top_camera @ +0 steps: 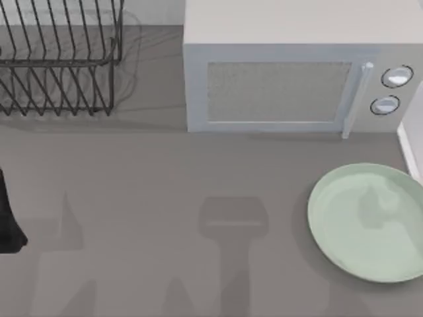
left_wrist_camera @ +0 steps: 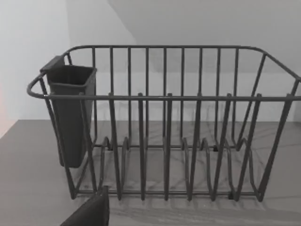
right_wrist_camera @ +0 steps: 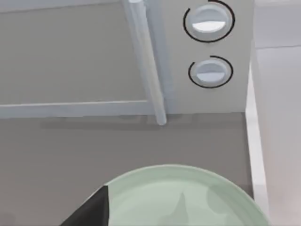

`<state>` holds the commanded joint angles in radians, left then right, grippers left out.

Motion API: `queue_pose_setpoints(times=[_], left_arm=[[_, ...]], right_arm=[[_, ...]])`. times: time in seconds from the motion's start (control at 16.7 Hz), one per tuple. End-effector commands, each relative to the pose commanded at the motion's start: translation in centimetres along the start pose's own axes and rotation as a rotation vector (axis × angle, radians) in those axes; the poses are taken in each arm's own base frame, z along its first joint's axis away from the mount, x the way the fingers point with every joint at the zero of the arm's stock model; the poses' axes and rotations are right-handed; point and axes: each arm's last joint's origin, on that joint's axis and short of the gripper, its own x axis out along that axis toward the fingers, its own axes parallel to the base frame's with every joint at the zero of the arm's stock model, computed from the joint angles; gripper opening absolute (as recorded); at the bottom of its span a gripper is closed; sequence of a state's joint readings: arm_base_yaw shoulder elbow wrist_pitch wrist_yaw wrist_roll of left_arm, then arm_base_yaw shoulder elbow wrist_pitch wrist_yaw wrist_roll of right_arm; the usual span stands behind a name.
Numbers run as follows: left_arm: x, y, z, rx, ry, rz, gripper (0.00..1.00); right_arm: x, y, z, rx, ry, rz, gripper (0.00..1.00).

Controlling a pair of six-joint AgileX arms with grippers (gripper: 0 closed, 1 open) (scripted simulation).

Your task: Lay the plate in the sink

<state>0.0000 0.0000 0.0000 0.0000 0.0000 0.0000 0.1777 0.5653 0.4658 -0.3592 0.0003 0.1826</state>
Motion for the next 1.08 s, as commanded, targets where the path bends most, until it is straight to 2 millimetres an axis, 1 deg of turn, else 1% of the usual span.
queue_pose_setpoints(times=[0.12, 0.24, 0.36, 0.42, 0.6, 0.78, 0.9, 1.08], left_arm=[[0.0, 0.0, 0.0, 0.000, 0.000, 0.000, 1.00], [0.0, 0.0, 0.0, 0.000, 0.000, 0.000, 1.00], [0.0, 0.0, 0.0, 0.000, 0.000, 0.000, 1.00], [0.0, 0.0, 0.0, 0.000, 0.000, 0.000, 1.00], [0.0, 0.0, 0.0, 0.000, 0.000, 0.000, 1.00], [0.0, 0.0, 0.0, 0.000, 0.000, 0.000, 1.00], [0.0, 0.0, 0.0, 0.000, 0.000, 0.000, 1.00], [0.0, 0.0, 0.0, 0.000, 0.000, 0.000, 1.00]], right_arm=[[1.7, 1.4, 2.2, 0.028, 0.177, 0.012, 1.00], [4.2, 3.2, 4.0, 0.048, 0.361, 0.008, 1.00], [7.3, 5.2, 5.1, 0.056, 0.540, -0.013, 1.00], [8.9, 6.3, 5.3, 0.056, 0.625, -0.029, 1.00], [13.5, 9.5, 4.9, 0.045, 0.846, -0.091, 1.00], [17.0, 12.1, 3.6, 0.024, 1.000, -0.155, 1.00], [18.3, 13.2, 2.9, 0.013, 1.061, -0.186, 1.00], [19.0, 13.8, 2.4, 0.006, 1.093, -0.204, 1.00]])
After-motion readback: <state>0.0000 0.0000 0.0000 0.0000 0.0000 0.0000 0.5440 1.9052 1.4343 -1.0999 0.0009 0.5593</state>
